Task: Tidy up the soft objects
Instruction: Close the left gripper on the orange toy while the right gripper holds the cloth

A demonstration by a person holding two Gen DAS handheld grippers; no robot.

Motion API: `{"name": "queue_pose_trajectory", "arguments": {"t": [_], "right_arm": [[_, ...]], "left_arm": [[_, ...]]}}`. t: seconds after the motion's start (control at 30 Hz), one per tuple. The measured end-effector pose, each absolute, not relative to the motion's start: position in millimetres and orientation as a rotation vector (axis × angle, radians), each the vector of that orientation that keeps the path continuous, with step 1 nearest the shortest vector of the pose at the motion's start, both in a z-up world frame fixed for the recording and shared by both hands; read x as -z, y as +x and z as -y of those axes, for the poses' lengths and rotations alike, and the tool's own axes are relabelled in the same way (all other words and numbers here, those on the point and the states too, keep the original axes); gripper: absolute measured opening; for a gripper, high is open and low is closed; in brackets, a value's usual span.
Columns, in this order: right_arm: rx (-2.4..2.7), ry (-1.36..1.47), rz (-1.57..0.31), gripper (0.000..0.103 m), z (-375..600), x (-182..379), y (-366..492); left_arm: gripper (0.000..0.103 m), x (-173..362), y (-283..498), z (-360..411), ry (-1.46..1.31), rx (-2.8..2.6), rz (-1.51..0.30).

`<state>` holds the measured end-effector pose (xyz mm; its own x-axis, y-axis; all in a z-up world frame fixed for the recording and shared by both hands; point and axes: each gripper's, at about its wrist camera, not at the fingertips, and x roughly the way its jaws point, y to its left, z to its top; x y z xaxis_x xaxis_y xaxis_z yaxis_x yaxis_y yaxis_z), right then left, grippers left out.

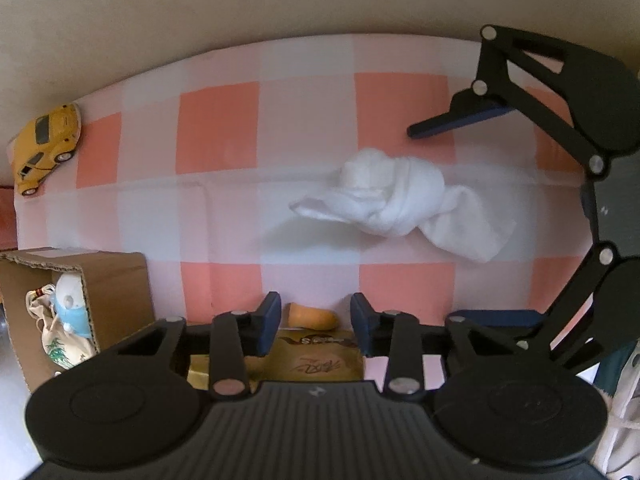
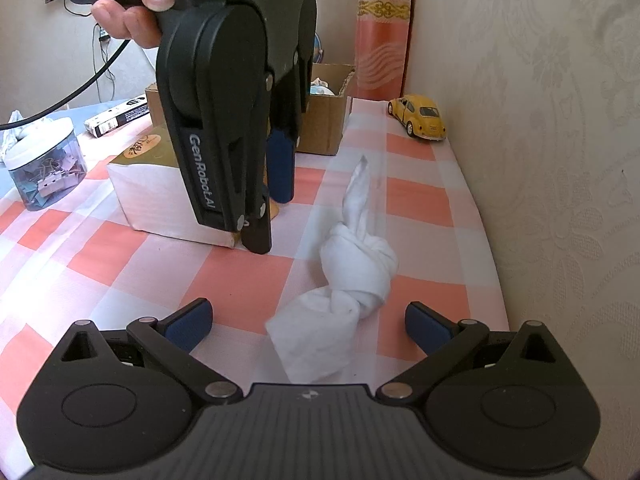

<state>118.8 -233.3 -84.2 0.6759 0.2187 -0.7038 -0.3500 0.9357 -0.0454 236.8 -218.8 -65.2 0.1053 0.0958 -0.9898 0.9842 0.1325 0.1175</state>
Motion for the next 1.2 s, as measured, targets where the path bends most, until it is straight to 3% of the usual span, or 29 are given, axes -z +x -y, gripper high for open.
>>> {"name": "queue_pose_trajectory", "arguments": {"t": [0.37,0.57,0.63,0.7,0.77,0.97,1.1,1.2], "right_arm": [[-0.323,-0.183,-0.759,0.103,233.1,84.6,118.5],[-0.321,-0.183,-0.763,0.103,232.3,84.2,118.4],[-0.320,-0.183,-0.764,0.103,232.1,84.2,118.5],[-0.320,-0.183,-0.764,0.103,232.2,84.1,118.6],[-0.320,-0.183,-0.764,0.103,232.1,84.2,118.8],[-0.321,-0.183,-0.764,0.103,232.3,84.2,118.9],[-0.321,-0.182,-0.764,0.103,232.4,84.2,119.0],[-0.322,-0.183,-0.763,0.103,232.2,84.3,118.9]], "left_arm": [[0.018,64.7,249.4,219.2,1.138,0.961,-1.256],[0.018,52.9,251.1,225.4,1.119,0.984,-1.219],[0.031,48.5,253.3,227.2,1.119,0.995,-1.225],[0.057,46.6,253.0,227.9,1.124,0.994,-1.217],[0.065,45.5,250.2,228.1,1.145,1.003,-1.195],[0.062,56.3,245.4,229.2,1.205,0.990,-1.232],[0.046,64.1,250.7,228.7,1.203,0.965,-1.263],[0.039,61.9,245.9,226.9,1.193,0.967,-1.274]]}}
